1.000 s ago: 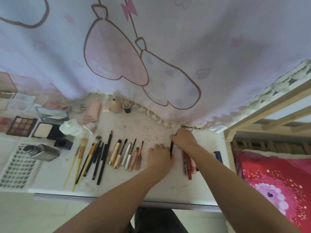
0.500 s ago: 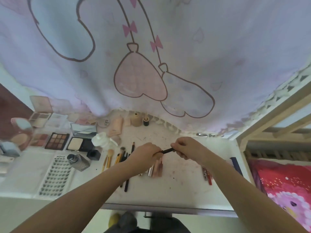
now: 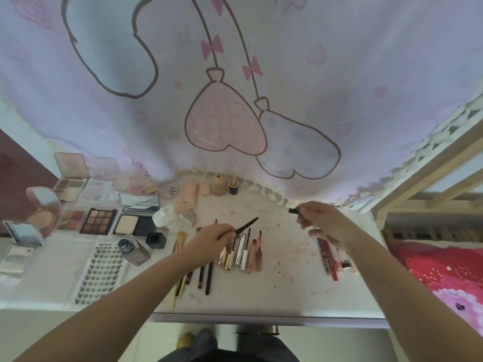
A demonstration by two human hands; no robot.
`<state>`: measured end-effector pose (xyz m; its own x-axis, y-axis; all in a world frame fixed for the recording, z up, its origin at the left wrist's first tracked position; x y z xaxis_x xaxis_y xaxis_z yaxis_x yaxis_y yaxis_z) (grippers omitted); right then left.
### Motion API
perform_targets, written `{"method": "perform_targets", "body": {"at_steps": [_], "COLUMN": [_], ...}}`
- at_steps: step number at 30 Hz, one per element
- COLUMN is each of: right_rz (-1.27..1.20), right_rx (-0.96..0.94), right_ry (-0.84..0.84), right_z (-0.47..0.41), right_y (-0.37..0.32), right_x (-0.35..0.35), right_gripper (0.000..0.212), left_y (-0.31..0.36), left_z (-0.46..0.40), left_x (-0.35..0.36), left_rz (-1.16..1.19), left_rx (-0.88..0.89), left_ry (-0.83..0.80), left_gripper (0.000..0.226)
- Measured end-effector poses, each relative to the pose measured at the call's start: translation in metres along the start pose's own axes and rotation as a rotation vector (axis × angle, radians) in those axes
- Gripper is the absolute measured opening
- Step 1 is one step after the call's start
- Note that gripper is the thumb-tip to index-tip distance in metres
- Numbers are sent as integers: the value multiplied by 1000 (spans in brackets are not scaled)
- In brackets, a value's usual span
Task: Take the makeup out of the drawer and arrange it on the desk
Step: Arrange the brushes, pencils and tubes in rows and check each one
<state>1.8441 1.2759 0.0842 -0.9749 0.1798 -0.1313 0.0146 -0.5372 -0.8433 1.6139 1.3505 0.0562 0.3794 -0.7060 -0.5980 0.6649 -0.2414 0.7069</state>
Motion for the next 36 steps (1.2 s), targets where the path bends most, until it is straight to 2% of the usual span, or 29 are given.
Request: {"method": "perform_targets", "body": {"at_steps": [2, 5, 7, 9, 12, 15, 19, 26, 28, 31, 34, 36], "right_rz": [124, 217, 396, 656, 998, 1059, 1174, 1268, 1236, 1154, 1171, 1225], "right_rx": [63, 181, 231, 231, 201, 168, 87, -19, -49, 18, 72, 99], "right_ry": [-47, 43, 82, 69, 103, 139, 93, 1, 45, 184, 254, 242], "right_z": [-8, -20, -24, -28, -27, -28, -35, -39, -40, -49, -62, -73], "right_y": [16, 49, 69, 83, 94, 101, 104, 98, 85, 67, 55, 54], "right_x": [22, 25, 23, 26, 30, 36, 53, 71, 53, -6, -55, -70], "right_gripper": [17, 15, 13, 12, 23, 30, 35, 23, 24, 25, 22, 32], "left_y": [12, 18, 23, 32, 38, 25, 15, 17, 26, 55, 89, 106], "left_z": [-12, -28, -39, -51, -64, -71, -75, -70, -71, -79, -93, -102], "left_x": [26, 54, 67, 73, 83, 97, 112, 98, 90, 95, 126, 153], "left_rz": [76, 78, 19, -185, -519, -661, -786, -760, -734, -659, -561, -532], "left_rx": [-24, -147, -189, -188, -181, -220, -223, -192, -146, -39, 51, 62], "left_ry": [-22, -11, 21, 89, 135, 93, 16, 80, 126, 161, 106, 58], "left_gripper": [10, 6, 11, 21, 34, 35, 40, 46, 42, 35, 34, 35]}}
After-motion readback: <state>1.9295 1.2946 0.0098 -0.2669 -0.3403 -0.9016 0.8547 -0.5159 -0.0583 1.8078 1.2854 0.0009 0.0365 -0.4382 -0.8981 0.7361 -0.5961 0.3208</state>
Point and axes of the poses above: each hand's wrist, its own z-axis away from the middle knuckle, its own x-axis out of the palm, y = z × x, the point moved 10 cm from there along -z, towards the middle knuckle, and after that the axes turned 2 degrees about -y, right-handed, at the moved point
